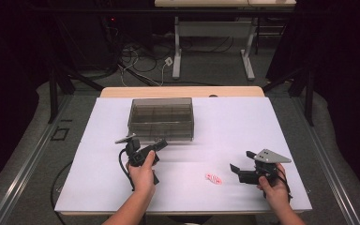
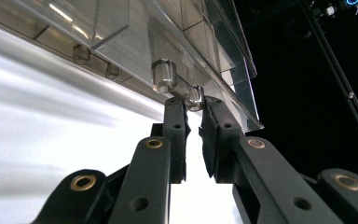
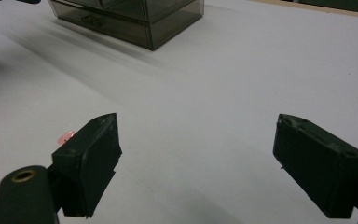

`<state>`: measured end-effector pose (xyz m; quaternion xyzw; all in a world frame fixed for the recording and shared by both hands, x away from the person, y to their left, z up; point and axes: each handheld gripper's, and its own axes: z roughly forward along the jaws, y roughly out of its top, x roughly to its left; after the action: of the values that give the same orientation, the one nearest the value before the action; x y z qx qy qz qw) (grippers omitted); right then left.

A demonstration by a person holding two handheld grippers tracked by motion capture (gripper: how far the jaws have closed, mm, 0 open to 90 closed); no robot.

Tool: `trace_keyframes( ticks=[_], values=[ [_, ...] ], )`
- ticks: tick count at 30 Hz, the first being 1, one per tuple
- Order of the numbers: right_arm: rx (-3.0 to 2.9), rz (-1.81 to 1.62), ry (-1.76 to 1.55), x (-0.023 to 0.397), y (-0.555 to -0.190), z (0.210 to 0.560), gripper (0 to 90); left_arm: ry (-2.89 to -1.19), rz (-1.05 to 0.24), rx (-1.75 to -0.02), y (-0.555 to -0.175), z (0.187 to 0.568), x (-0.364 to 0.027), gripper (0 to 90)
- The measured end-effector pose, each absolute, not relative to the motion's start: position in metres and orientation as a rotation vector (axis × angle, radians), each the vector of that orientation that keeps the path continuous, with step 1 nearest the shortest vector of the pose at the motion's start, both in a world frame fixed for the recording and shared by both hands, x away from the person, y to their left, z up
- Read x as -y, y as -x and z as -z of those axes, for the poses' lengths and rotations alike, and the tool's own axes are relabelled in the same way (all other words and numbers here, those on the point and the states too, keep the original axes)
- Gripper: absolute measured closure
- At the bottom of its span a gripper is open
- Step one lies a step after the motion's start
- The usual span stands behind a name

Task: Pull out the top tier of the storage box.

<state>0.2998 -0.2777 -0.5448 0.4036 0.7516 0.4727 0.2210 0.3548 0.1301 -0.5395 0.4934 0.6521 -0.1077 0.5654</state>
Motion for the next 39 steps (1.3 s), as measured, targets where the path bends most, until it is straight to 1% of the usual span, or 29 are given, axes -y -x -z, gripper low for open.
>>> trace_keyframes(
  ticks=[11, 14, 16, 25, 35, 39],
  values=[
    [-2.07, -1.31, -1.107, 0.278, -0.3, 0.545, 14.3, -1.157, 0.251, -1.531, -0.354, 0.538, -0.131, 79.9],
    [-2.069, -1.312, -1.109, 0.278, -0.3, 0.545, 14.3, -1.152, 0.233, -1.534, -0.354, 0.536, -0.133, 69.3],
    [-2.071, -1.311, -1.106, 0.278, -0.3, 0.545, 14.3, -1.154, 0.23, -1.539, -0.353, 0.535, -0.136, 66.0],
    [-2.067, -1.313, -1.112, 0.278, -0.3, 0.545, 14.2, -1.147, 0.217, -1.548, -0.348, 0.534, -0.149, 58.3],
    [-2.065, -1.313, -1.116, 0.278, -0.3, 0.545, 14.3, -1.135, 0.197, -1.543, -0.342, 0.529, -0.158, 51.6],
    [-2.063, -1.315, -1.115, 0.277, -0.3, 0.545, 14.3, -1.151, 0.18, -1.539, -0.34, 0.527, -0.162, 50.3]
  ],
)
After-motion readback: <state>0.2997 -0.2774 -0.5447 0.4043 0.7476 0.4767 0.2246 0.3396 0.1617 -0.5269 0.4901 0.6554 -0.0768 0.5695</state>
